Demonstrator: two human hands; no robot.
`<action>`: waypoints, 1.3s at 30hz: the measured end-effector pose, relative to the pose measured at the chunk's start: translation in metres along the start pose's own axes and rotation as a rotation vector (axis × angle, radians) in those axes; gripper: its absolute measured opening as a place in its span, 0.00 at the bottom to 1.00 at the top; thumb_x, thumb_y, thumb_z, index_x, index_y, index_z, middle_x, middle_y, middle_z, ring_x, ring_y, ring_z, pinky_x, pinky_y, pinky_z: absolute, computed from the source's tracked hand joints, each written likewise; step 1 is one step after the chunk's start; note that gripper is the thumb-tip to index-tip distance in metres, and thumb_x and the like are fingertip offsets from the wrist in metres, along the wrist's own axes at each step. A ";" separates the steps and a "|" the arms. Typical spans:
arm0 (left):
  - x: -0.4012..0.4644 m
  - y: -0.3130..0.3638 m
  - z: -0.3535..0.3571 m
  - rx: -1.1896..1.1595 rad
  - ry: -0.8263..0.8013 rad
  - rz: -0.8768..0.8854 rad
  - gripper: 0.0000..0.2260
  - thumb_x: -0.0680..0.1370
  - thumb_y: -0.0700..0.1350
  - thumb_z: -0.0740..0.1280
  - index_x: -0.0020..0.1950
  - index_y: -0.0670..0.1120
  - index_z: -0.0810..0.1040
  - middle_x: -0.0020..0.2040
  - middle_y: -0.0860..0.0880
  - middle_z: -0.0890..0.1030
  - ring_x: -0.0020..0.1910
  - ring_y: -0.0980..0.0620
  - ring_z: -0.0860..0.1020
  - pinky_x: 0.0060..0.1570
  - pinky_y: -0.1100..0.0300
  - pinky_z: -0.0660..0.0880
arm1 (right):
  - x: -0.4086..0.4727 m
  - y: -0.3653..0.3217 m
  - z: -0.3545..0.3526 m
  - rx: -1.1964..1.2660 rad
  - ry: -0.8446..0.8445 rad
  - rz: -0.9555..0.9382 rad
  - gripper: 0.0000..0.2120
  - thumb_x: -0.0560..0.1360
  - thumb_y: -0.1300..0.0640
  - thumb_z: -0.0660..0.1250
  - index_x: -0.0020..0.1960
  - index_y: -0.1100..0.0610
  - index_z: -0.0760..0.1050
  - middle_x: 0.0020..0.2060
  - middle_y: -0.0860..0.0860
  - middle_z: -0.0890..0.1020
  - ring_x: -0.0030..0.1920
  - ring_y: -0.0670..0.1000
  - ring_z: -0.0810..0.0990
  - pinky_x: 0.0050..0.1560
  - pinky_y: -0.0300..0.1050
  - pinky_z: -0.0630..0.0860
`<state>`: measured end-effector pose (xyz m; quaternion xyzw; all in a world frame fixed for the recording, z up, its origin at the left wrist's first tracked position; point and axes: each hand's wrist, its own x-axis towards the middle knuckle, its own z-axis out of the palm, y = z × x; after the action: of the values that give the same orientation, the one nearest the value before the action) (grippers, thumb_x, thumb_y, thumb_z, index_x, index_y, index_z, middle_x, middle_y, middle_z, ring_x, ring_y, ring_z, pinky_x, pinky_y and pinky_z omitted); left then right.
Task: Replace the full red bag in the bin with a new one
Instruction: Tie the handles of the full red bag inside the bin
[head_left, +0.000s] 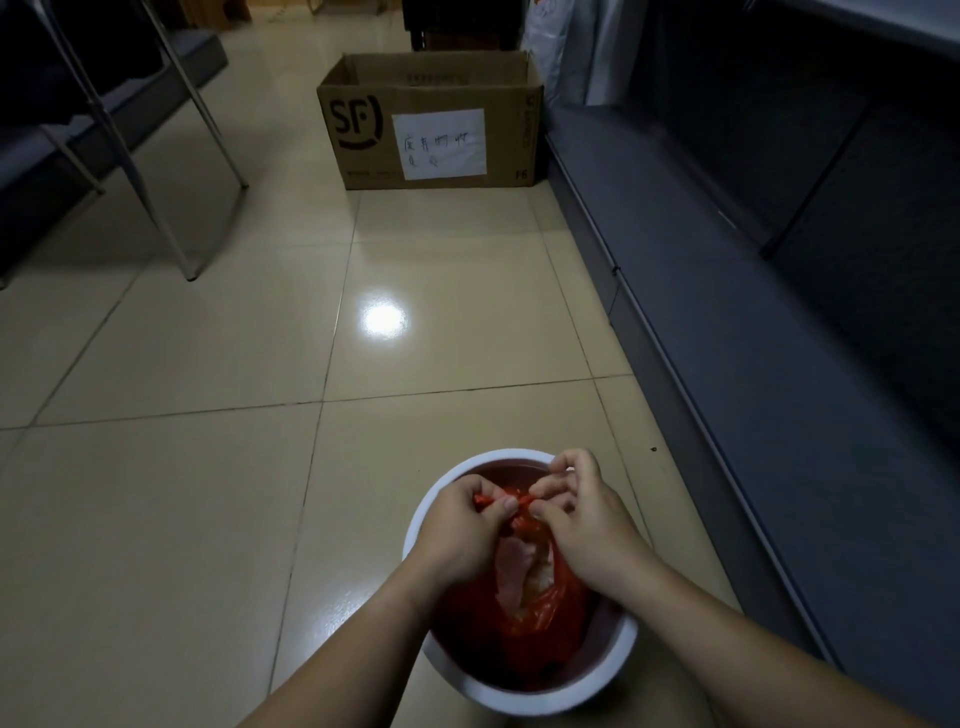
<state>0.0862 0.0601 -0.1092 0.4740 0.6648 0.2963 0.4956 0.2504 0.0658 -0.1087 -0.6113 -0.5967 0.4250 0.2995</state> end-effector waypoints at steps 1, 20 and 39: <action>0.001 0.000 0.000 -0.059 -0.002 -0.025 0.06 0.77 0.43 0.70 0.41 0.43 0.79 0.35 0.47 0.85 0.33 0.56 0.79 0.38 0.60 0.76 | -0.001 -0.001 -0.001 -0.007 0.000 -0.030 0.18 0.75 0.62 0.71 0.52 0.44 0.68 0.48 0.46 0.82 0.41 0.44 0.82 0.46 0.41 0.78; -0.007 0.012 -0.017 -0.391 -0.154 -0.154 0.06 0.78 0.38 0.69 0.46 0.40 0.86 0.41 0.39 0.86 0.37 0.48 0.82 0.44 0.53 0.80 | -0.002 -0.002 -0.010 -0.202 0.094 -0.414 0.06 0.69 0.65 0.75 0.40 0.55 0.85 0.38 0.43 0.83 0.43 0.40 0.80 0.48 0.27 0.72; -0.003 -0.011 -0.059 0.189 0.158 -0.098 0.10 0.73 0.43 0.75 0.32 0.43 0.84 0.25 0.49 0.81 0.23 0.57 0.74 0.26 0.64 0.70 | 0.004 0.019 -0.046 -0.213 0.112 0.051 0.13 0.73 0.65 0.73 0.33 0.54 0.76 0.29 0.54 0.80 0.29 0.47 0.72 0.31 0.33 0.68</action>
<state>0.0268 0.0571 -0.0981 0.4608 0.7489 0.2444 0.4088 0.2997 0.0741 -0.1046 -0.6774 -0.6049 0.3320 0.2550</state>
